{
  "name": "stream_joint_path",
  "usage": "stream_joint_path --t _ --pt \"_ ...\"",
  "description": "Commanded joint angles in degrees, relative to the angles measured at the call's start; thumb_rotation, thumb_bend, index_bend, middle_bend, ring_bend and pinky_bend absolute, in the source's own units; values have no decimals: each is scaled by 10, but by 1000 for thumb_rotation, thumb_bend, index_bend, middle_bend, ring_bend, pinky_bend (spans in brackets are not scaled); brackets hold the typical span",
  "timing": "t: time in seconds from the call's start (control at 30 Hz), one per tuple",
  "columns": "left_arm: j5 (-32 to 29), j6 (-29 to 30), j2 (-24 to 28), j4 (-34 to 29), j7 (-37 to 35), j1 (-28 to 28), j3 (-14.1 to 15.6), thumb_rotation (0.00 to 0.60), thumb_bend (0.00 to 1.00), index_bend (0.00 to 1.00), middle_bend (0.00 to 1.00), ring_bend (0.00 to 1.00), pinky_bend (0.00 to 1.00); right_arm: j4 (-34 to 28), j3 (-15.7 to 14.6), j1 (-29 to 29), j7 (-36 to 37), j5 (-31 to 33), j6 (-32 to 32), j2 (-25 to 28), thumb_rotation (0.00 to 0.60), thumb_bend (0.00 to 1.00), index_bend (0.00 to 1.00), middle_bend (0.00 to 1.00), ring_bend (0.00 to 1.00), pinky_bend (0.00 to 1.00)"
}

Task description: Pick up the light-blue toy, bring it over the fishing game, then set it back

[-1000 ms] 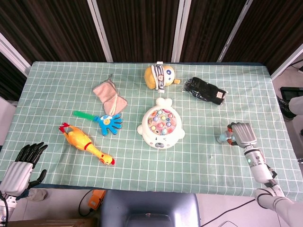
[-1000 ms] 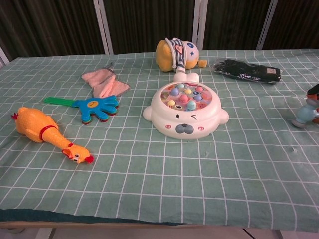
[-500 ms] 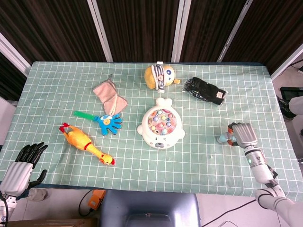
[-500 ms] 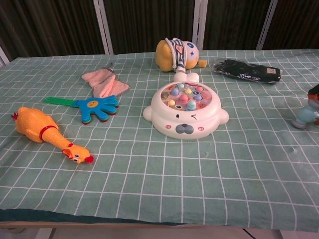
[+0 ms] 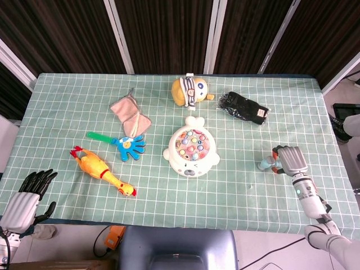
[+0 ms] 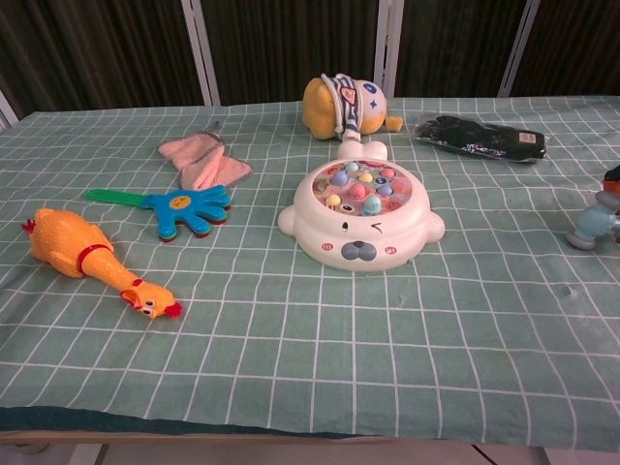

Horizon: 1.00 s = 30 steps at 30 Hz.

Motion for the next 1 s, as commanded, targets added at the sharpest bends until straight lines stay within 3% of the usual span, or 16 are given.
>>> stream_joint_path --t 0.03,1.0 --pt "0 0 0 0 1 0 0 600 414 49 42 0 24 1 0 0 1 -1 1 0 600 309 685 577 568 835" --pt "0 0 -1 -2 4 0 0 600 415 49 43 0 23 -31 -3 -26 5 -4 31 33 600 280 659 556 562 840"
